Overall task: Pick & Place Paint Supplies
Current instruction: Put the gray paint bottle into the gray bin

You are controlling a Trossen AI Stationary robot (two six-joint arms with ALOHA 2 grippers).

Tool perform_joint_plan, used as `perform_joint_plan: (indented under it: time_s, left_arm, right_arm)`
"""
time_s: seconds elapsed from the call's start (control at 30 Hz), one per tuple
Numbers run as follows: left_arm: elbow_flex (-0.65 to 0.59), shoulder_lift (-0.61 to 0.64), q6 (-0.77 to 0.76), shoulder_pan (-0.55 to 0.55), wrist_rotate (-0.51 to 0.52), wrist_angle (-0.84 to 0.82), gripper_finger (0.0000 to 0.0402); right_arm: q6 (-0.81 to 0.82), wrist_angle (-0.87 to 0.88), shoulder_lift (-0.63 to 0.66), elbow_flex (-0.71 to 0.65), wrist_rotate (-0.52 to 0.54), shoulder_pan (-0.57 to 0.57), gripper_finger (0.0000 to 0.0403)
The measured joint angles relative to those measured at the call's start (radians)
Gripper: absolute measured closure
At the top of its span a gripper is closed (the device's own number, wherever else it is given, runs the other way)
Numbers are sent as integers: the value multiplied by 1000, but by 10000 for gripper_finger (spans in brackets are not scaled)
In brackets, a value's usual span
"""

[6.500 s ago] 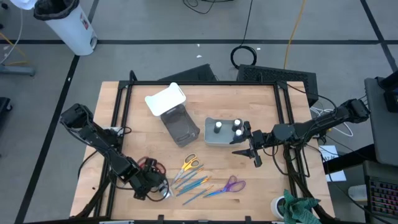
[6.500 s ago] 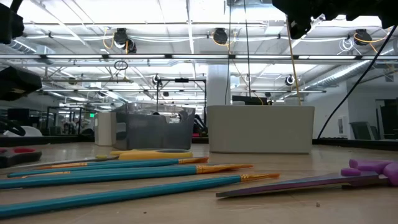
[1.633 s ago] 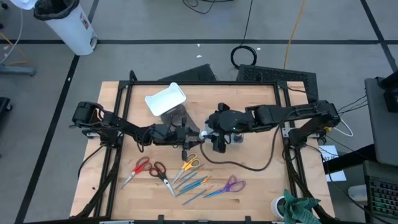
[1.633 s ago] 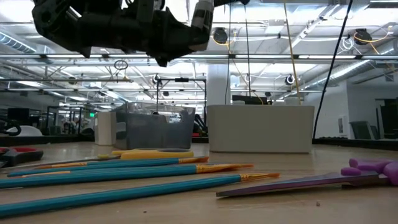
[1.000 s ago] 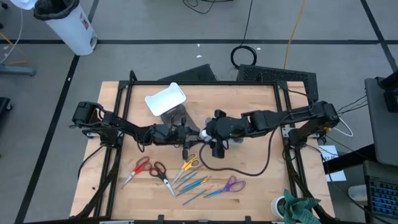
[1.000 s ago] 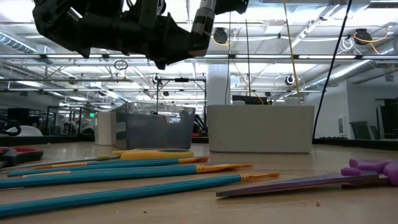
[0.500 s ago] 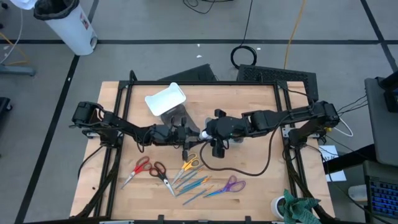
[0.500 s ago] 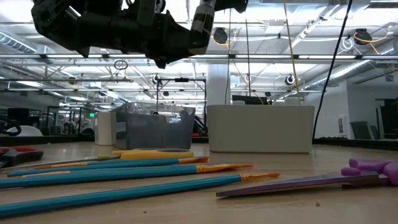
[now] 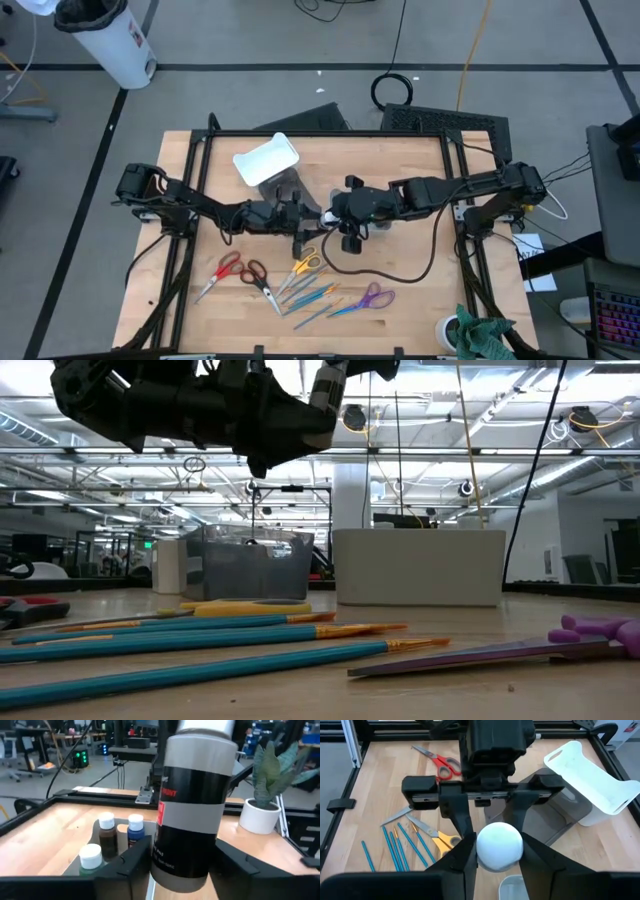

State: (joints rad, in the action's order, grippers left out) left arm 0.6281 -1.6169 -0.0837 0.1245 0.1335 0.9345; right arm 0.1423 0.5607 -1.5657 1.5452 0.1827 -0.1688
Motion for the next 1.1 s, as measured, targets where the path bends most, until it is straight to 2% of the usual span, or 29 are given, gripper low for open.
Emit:
perform_joint_plan:
  time_s: [0.23, 0.43, 0.57, 0.73, 0.93, 1.1]
  left_arm:
    - [0, 50, 40, -1, -1, -12, 118]
    - [0, 126, 85, -1, 1, -120, 67]
    - [1, 141, 75, 0, 0, -122, 52]
    - [0, 150, 75, 0, -2, -132, 48]
    - [0, 148, 75, -1, -2, -146, 48]
    - [0, 148, 78, 0, -2, -150, 48]
  right_arm:
    - [1, 90, 38, -1, 0, -1, 298]
    - [31, 158, 83, 0, 61, 6, 298]
    - [57, 230, 96, -13, 58, 11, 298]
    - [59, 202, 95, -92, 55, 33, 298]
    - [59, 89, 94, -219, 47, 73, 298]
    - [78, 18, 94, -296, 0, 103, 298]
